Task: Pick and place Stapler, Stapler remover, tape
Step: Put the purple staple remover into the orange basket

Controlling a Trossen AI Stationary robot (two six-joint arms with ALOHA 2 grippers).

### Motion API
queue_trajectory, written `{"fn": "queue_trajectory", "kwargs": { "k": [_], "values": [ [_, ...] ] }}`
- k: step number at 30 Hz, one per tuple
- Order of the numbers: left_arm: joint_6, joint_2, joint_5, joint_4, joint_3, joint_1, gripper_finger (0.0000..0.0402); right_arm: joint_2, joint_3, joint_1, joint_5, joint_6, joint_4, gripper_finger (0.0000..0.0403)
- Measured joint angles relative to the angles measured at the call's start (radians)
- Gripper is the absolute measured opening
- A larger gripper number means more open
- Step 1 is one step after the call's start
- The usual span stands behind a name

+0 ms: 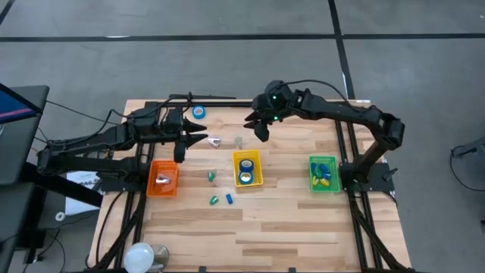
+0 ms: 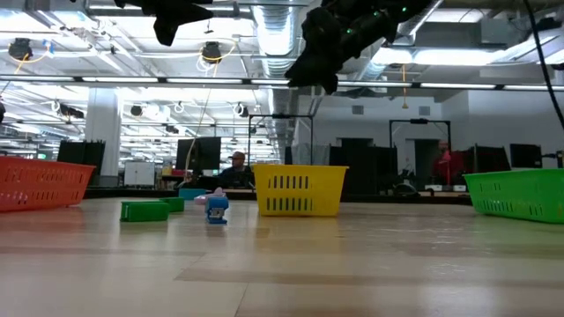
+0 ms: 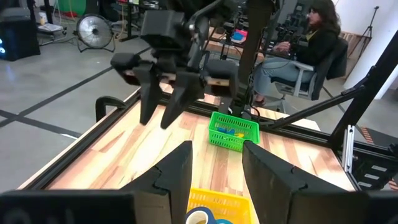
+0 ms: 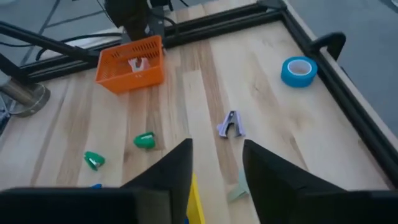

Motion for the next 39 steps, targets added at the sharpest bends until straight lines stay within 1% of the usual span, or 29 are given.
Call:
{"fn": "queue_trajectory", "kwargs": {
  "k": [6,12,18,24,32,34,36,39],
  "values": [
    [0.000,0.000,0.000,0.005,0.000,0.000,0.0132,-0.054,0.000,0.008,-0.001,-0.045,-0.001,0.0085],
    [0.000,0.000,0.000,0.006,0.000,0.000,0.0132,-0.095,0.000,0.009,-0.002,-0.053,-0.007,0.0057],
    [0.000,0.000,0.000,0.015,0.000,0.000,0.0132,-0.134,0.000,0.021,-0.003,-0.110,-0.008,0.0038],
    [0.000,0.000,-0.002,0.022,0.000,0.000,0.0132,-0.166,0.000,0.028,-0.005,-0.123,-0.022,0.0017],
    [-0.002,0.001,-0.063,0.023,0.000,0.000,0.0132,-0.246,0.000,0.027,-0.004,-0.123,-0.036,0.0003],
    [-0.001,0.014,-0.064,0.026,0.001,0.000,0.0132,-0.264,0.000,0.026,-0.004,-0.123,-0.050,0.0001],
    [-0.001,0.034,-0.064,0.023,0.001,0.000,0.0137,-0.276,0.000,0.024,-0.004,-0.123,-0.058,0.0001],
    [-0.001,0.073,-0.064,0.024,0.001,0.000,0.0158,-0.280,0.000,0.019,-0.003,-0.121,-0.074,0.0001]
  ]
}}
